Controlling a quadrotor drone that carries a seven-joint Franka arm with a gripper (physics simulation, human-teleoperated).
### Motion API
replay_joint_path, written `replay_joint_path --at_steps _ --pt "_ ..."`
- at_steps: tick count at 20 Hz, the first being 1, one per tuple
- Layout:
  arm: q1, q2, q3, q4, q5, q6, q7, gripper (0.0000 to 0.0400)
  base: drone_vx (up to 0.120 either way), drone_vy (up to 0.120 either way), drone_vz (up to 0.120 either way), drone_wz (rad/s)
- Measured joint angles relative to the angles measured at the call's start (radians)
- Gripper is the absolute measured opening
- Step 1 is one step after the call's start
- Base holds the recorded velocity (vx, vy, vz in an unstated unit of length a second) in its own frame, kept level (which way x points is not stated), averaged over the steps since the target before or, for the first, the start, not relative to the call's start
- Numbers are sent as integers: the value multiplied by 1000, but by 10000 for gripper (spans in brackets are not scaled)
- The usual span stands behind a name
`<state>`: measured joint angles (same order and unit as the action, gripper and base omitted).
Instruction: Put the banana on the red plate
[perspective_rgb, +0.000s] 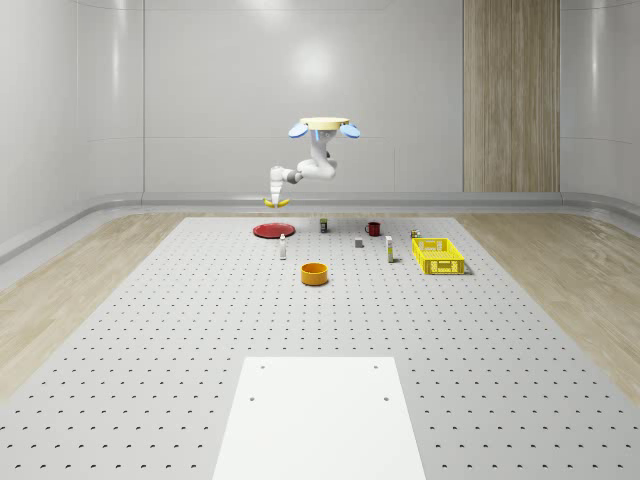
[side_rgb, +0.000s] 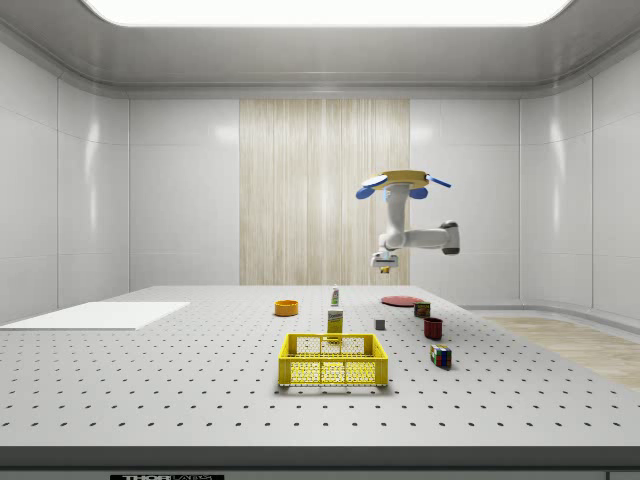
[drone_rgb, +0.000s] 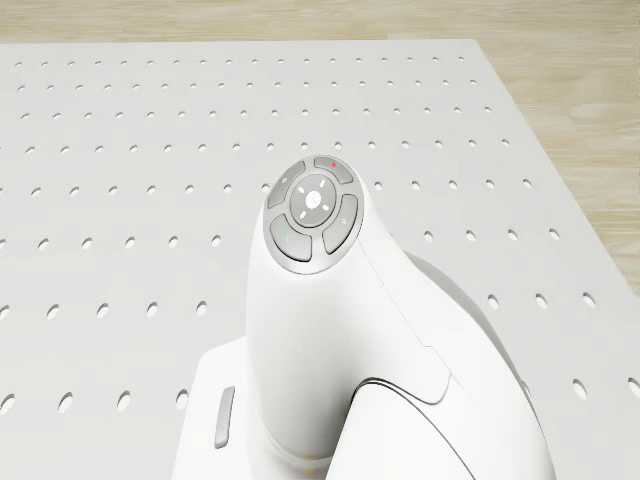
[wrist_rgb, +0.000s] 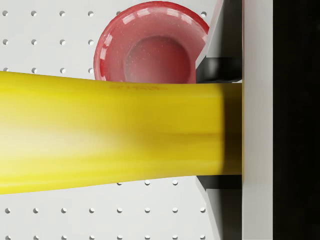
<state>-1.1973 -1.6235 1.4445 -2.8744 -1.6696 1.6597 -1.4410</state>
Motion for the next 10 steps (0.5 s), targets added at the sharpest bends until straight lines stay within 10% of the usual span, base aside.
replay_joint_path --at_steps 10 --pt "0 0 0 0 0 0 0 199 0 -120 -108 0"
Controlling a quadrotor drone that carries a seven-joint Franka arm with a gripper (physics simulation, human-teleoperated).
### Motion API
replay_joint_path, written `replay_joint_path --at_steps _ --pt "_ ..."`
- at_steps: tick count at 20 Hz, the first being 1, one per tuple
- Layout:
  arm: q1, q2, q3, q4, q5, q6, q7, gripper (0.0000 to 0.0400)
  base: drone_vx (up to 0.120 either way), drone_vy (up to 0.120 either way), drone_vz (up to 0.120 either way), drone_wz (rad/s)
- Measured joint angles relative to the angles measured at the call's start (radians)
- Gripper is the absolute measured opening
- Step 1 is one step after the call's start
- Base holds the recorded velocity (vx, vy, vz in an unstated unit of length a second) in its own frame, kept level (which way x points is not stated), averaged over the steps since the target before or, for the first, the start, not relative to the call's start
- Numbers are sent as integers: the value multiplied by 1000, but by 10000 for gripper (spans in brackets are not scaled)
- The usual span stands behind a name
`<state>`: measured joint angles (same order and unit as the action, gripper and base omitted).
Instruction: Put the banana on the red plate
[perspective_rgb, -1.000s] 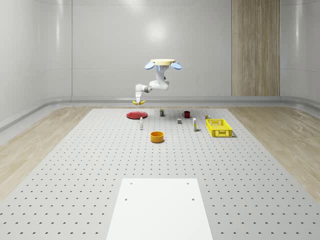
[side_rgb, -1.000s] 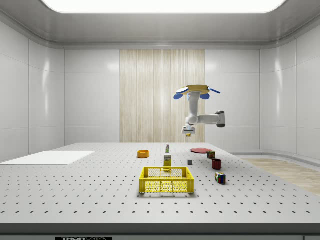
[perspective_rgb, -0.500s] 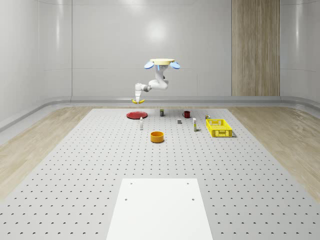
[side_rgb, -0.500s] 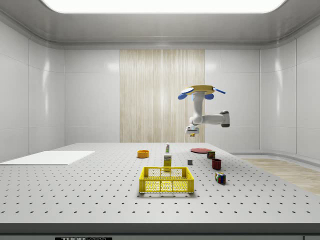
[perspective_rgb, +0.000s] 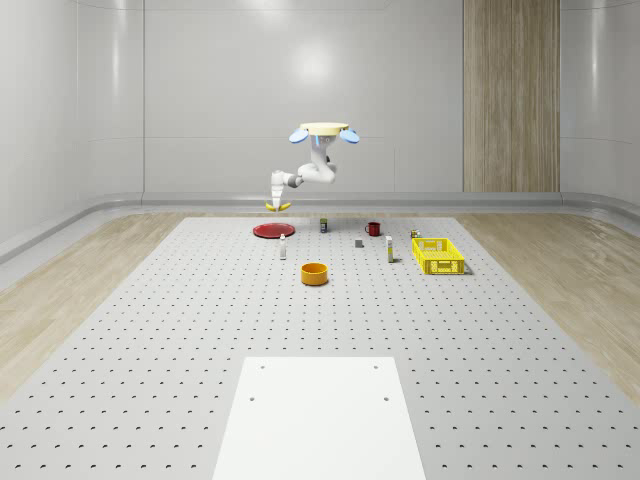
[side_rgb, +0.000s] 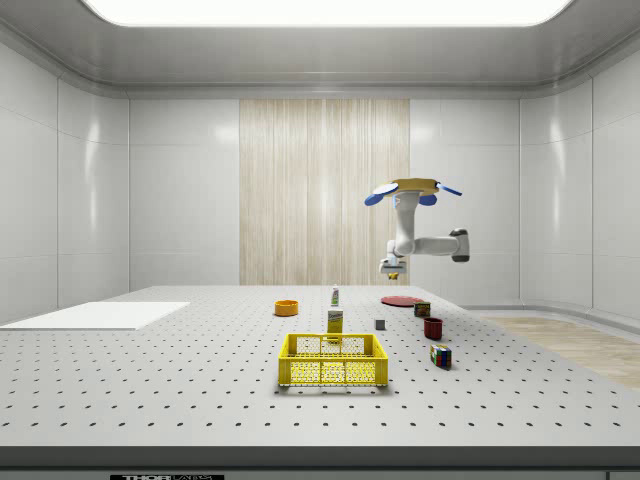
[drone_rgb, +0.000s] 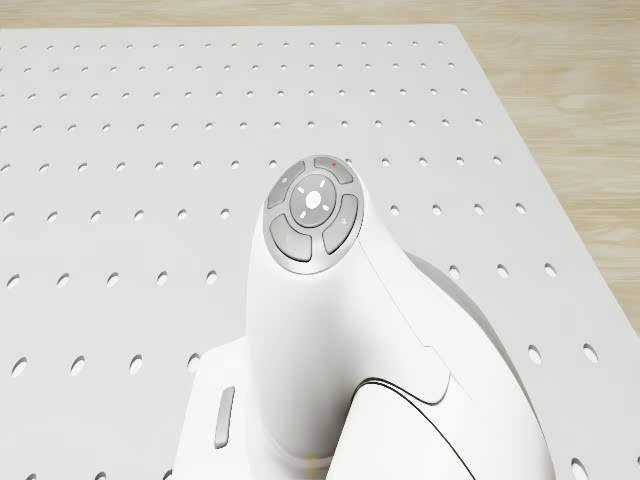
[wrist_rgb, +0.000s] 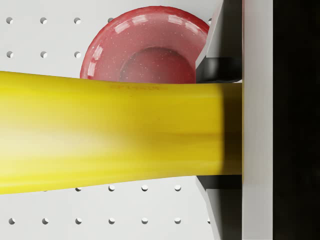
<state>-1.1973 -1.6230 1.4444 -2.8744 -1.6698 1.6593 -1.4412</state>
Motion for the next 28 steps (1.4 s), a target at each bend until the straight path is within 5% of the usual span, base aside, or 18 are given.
replay_joint_path --at_steps 9,15,28 --pt "0 0 0 0 0 0 0 199 0 -120 -116 0" --pt "0 0 0 0 0 0 0 199 0 -113 0 0" --pt "-35 -4 -172 34 -161 58 11 199 0 0 0 0"
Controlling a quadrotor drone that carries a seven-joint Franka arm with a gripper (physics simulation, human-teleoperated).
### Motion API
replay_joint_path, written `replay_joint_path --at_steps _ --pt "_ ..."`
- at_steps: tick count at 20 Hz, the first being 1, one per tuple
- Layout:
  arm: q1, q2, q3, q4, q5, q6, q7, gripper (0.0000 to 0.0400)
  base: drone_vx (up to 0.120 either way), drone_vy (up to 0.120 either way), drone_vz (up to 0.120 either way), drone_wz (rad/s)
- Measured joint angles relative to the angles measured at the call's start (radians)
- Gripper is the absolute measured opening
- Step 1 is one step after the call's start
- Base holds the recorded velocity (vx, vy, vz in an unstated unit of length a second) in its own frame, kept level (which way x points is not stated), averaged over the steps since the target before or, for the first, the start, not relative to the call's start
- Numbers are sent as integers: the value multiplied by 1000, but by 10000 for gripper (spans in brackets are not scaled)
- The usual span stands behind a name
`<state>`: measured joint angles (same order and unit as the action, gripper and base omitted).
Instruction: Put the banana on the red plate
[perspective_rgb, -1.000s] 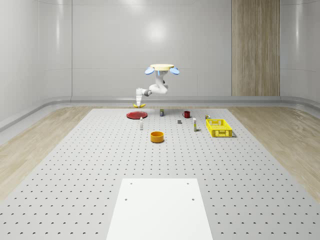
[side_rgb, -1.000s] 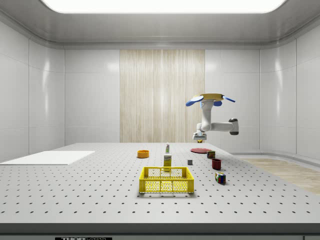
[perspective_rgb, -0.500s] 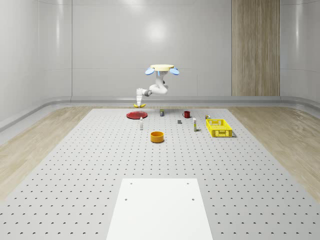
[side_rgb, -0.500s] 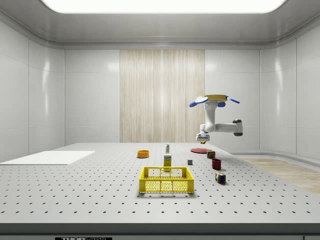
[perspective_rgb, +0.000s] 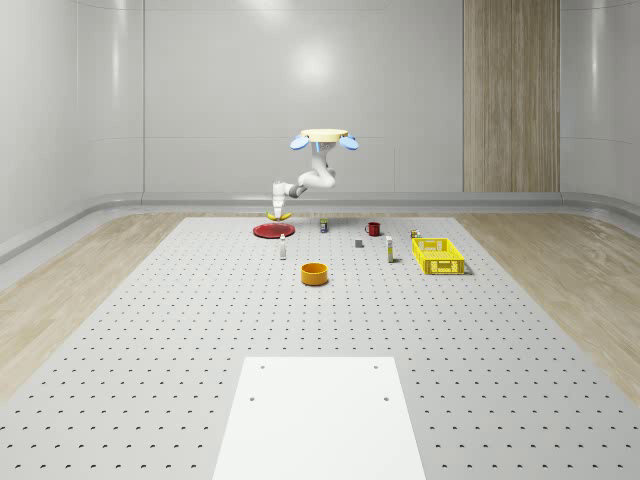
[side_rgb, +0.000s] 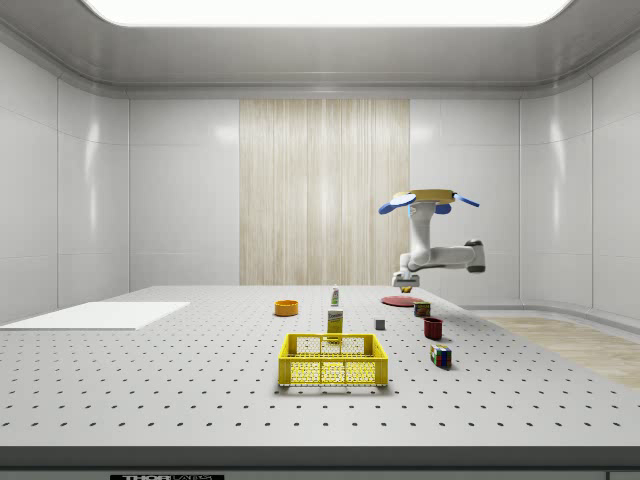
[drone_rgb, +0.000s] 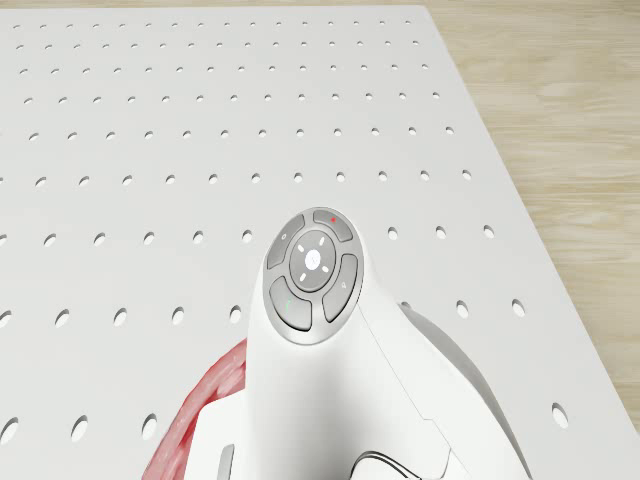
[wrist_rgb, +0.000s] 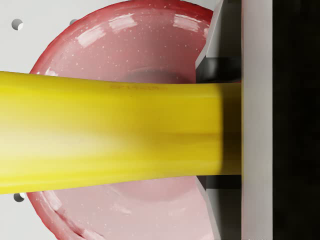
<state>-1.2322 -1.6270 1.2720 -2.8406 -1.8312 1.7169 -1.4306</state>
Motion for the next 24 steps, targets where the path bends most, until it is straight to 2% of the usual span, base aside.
replay_joint_path --at_steps 9,18,21,24 --pt "-40 0 -121 43 -110 51 10 199 0 0 0 0" --pt "-107 8 -123 108 -102 67 17 199 0 0 0 0" --pt "-123 9 -119 123 -99 69 14 296 0 0 0 0" --pt "-130 8 -110 129 -91 66 12 351 0 0 0 0"
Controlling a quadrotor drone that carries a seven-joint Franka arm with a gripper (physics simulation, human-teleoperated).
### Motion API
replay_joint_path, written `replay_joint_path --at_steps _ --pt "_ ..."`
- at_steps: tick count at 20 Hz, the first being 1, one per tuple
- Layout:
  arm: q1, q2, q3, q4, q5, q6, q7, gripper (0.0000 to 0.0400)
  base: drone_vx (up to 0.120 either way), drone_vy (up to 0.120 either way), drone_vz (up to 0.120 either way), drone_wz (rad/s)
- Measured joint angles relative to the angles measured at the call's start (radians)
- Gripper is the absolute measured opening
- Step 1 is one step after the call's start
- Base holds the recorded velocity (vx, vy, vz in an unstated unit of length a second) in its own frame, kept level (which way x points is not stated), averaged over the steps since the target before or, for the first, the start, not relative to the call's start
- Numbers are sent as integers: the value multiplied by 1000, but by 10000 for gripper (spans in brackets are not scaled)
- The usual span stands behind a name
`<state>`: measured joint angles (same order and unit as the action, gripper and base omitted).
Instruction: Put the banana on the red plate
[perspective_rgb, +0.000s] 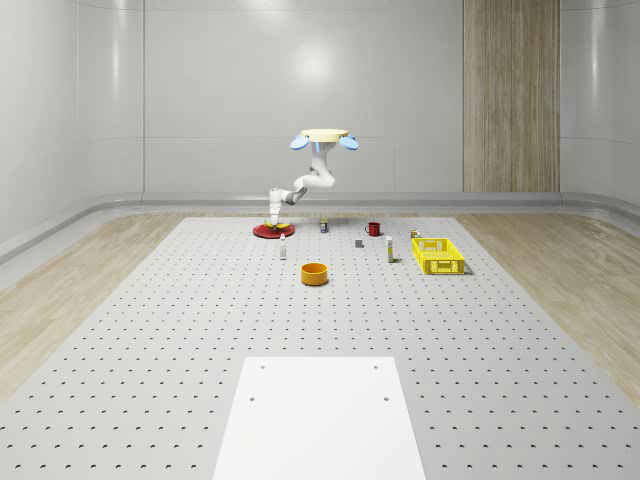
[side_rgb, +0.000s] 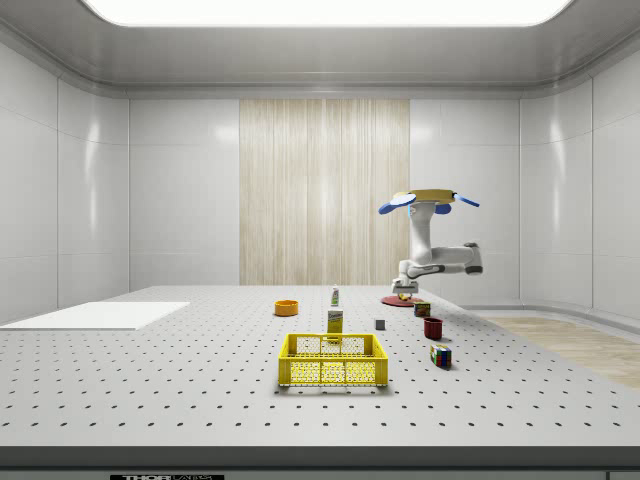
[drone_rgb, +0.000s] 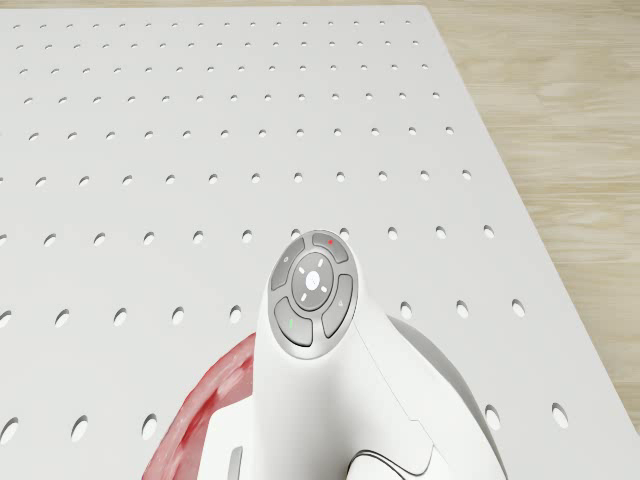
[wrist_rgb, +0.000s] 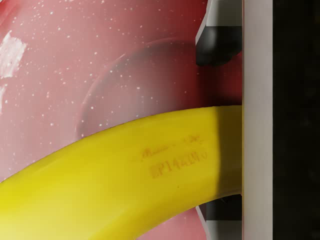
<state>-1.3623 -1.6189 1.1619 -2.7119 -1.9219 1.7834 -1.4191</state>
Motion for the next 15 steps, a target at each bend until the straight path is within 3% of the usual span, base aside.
replay_joint_path --at_steps 5,15 --pt "11 -4 51 -15 45 -22 -6 386 0 0 0 0" --pt "26 -7 113 -34 100 -48 -12 399 0 0 0 0"
